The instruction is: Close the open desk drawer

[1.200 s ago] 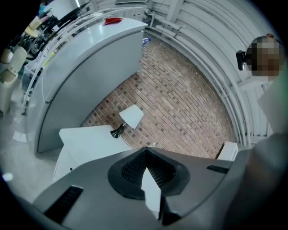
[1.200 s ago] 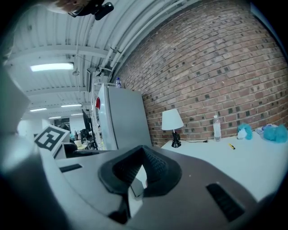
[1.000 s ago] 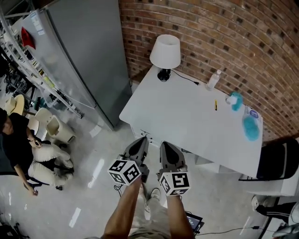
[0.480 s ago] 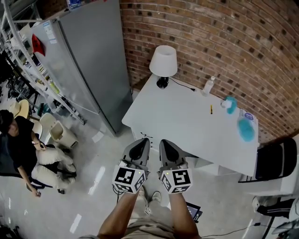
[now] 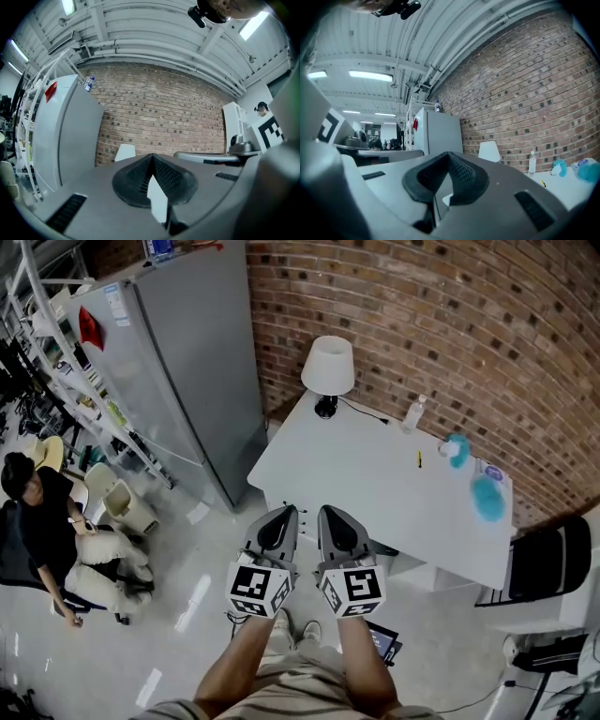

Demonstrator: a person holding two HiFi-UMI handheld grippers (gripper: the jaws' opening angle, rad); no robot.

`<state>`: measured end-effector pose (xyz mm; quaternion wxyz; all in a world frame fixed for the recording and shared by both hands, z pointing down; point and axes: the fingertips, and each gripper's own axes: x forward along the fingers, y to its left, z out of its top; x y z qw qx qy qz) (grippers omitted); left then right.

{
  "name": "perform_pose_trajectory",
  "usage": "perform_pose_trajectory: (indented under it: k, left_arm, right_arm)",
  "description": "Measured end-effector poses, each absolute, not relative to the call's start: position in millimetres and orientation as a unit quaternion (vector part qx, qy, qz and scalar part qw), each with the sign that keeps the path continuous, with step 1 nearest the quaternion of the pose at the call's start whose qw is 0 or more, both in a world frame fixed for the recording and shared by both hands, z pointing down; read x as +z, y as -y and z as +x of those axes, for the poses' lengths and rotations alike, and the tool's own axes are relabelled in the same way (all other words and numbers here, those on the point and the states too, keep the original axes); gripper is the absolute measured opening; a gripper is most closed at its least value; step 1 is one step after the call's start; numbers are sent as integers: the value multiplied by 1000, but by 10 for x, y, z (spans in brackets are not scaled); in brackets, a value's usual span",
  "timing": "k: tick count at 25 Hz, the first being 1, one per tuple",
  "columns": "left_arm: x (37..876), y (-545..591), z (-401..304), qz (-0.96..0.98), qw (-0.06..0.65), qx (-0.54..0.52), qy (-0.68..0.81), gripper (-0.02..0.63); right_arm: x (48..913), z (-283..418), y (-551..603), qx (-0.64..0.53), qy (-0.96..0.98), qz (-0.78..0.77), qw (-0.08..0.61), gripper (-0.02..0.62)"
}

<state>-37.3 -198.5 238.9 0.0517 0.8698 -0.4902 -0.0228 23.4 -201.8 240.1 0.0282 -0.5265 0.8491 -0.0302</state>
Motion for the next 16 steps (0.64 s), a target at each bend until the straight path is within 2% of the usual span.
perform_pose_trajectory:
  k: [16]
  left_arm:
    - [2053, 1833, -382, 868, 19, -25, 495, 5]
  right_arm:
    - [2075, 245, 1848, -16, -850, -525, 43, 2]
